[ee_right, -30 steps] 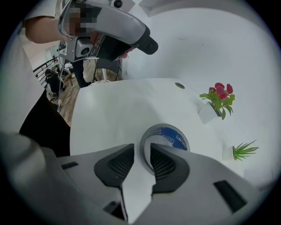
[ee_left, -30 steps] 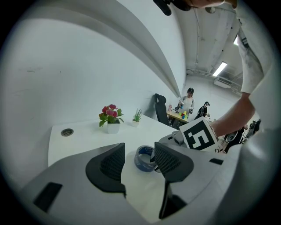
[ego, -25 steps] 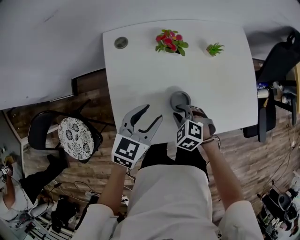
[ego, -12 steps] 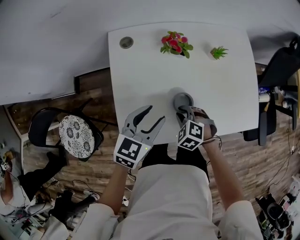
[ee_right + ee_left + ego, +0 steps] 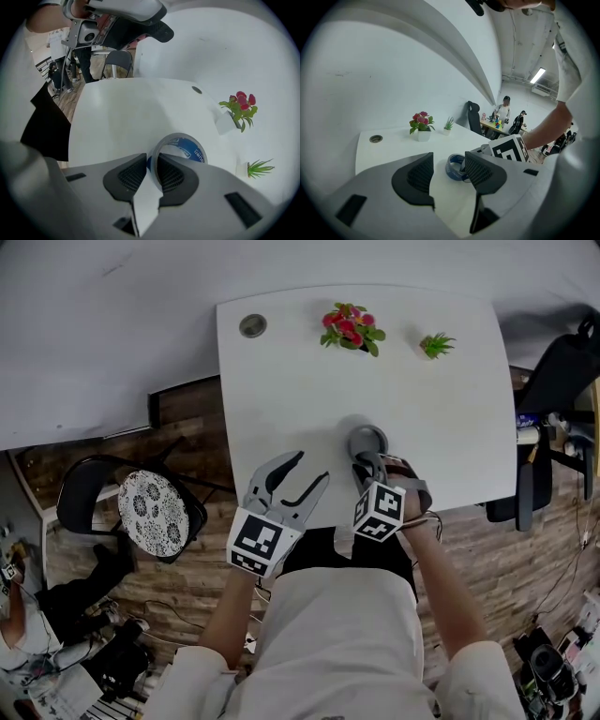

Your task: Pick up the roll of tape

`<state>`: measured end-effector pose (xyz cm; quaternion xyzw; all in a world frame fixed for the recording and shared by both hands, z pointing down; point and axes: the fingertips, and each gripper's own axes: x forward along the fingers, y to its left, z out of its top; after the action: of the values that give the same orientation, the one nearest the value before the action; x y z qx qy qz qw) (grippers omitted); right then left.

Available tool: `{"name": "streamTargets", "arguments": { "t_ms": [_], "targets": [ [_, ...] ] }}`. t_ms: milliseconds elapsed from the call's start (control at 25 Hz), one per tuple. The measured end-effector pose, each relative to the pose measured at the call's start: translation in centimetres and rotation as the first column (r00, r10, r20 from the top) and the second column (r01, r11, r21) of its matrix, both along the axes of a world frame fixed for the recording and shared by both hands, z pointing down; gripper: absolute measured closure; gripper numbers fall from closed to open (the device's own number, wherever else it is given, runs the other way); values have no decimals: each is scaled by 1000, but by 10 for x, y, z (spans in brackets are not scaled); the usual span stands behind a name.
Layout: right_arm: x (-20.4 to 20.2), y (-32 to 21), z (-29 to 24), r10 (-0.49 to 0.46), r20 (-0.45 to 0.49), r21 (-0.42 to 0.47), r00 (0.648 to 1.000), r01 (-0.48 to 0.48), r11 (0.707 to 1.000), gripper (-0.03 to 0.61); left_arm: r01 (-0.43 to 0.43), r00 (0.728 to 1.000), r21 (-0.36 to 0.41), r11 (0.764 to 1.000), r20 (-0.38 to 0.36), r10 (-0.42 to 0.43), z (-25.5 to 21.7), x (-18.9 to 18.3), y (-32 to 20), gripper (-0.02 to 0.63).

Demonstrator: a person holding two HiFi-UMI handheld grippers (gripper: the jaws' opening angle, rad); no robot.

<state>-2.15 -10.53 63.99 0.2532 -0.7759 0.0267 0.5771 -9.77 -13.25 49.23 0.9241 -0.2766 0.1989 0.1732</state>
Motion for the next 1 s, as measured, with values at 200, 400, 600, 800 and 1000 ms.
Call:
{"name": "streamTargets", "arguments": {
  "t_ms": [200,400,600,800,1000],
  "targets": [
    [0,2,0,2,-4,-11,1000,-2,1000,509,-5,1000,1,1000,-5,5,0,4,1,400],
    [-1,5,-1,12,-1,-6,1000,-12,1000,522,-7,1000,9,1000,-13,7,-3,3,0,400],
    [-1,5,-1,14,-3,2,1000,-14,1000,528,-13,1000,10,1000,-3,13,-2,2,1,400],
    [-1,8,-2,28,11,6,1000,-28,1000,528,-22,1000,20,1000,9,22,-4,2,1,400],
    [-2,11,-14,33,59,20,998,-35,999,529,-17,1000,34,999,19,16,-9,3,-1,400]
  ]
}}
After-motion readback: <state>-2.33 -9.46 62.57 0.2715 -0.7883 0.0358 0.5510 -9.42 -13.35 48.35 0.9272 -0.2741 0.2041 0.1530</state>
